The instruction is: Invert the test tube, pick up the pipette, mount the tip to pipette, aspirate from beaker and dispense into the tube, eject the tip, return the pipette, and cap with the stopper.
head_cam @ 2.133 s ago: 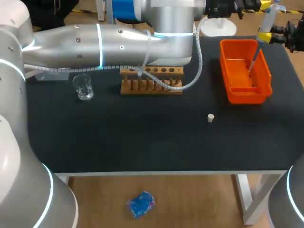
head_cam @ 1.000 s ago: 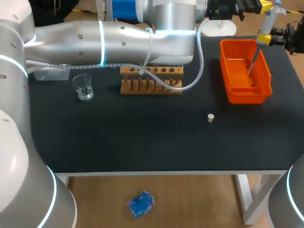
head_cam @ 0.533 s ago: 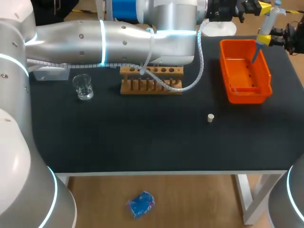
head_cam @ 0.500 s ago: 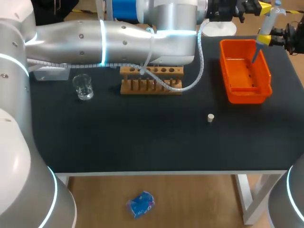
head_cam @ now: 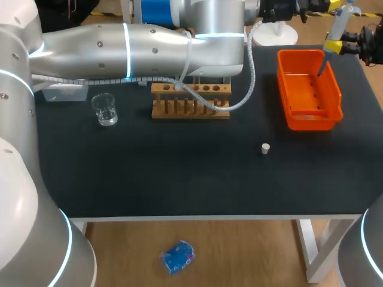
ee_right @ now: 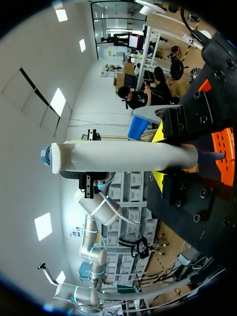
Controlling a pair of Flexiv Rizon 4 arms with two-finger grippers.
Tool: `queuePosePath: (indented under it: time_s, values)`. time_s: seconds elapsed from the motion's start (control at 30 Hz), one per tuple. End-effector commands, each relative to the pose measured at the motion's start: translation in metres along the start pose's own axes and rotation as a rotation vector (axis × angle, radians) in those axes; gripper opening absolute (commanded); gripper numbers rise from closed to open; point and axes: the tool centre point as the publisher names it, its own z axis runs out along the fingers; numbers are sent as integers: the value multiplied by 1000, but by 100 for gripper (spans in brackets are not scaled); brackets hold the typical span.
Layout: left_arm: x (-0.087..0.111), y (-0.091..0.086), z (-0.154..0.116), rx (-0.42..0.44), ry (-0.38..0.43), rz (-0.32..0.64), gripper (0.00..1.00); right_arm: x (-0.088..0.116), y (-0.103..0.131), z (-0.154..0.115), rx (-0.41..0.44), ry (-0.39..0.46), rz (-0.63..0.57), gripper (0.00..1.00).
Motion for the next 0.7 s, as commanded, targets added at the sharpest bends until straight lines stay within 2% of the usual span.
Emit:
queuePosePath:
  time_s: [0.03, 0.43, 0.7]
  values:
    - [0, -12, -8, -21, 0, 6, 0, 0, 1, 0, 4, -1, 0, 0]
    - [9, -27, -55, -18, -58, 22, 0, 0, 1, 0, 4, -1, 0, 0]
    - [30, -20, -95, -86, -87, -37, 0, 0, 1, 0, 4, -1, 0, 0]
